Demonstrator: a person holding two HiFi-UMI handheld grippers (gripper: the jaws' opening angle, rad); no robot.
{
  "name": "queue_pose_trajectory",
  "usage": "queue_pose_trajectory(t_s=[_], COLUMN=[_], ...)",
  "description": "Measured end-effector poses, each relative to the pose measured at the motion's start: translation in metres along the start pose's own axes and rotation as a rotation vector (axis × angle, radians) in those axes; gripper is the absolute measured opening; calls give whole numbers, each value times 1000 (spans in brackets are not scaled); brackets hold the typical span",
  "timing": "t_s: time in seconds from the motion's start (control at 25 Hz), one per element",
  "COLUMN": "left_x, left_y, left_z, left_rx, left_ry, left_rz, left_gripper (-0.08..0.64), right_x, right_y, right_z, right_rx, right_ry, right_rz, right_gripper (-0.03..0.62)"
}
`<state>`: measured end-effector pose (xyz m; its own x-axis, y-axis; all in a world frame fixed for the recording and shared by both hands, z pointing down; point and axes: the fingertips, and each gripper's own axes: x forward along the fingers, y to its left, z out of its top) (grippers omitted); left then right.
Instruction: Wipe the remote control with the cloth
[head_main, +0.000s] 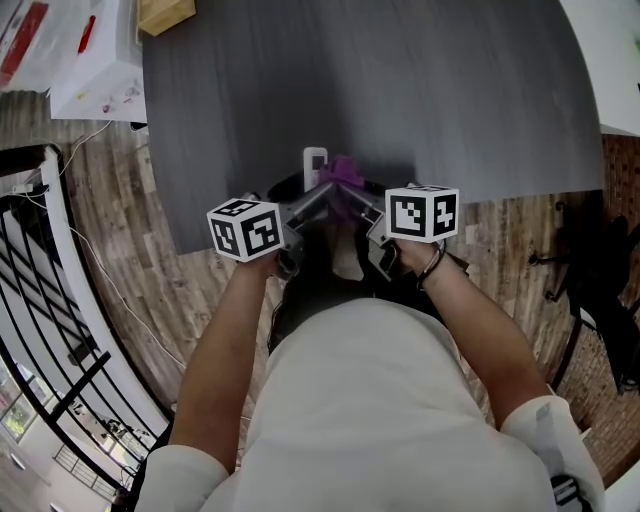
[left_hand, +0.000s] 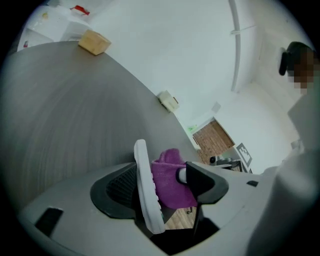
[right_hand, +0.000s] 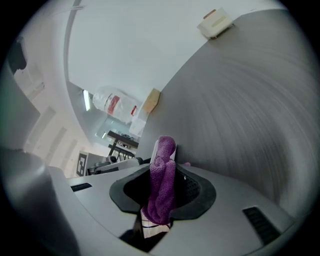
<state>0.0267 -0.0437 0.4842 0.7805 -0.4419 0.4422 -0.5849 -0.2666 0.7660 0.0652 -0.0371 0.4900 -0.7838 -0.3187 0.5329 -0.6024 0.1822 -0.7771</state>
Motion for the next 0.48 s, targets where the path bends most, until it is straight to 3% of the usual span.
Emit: queue_pose_trajectory(t_s=[0.32, 0.48], left_x=[-15, -32], left_y=[10, 22], left_z=[-11, -9], left_rx=[11, 27], left_ry=[-32, -59], left_rz=[45, 87], left_gripper=[290, 290], right_x=[-1, 8], right_y=[1, 12], right_z=[3, 2], right_rx=[-71, -220], right_ry=[3, -16], right_rz=[-62, -172], right_gripper=[103, 103])
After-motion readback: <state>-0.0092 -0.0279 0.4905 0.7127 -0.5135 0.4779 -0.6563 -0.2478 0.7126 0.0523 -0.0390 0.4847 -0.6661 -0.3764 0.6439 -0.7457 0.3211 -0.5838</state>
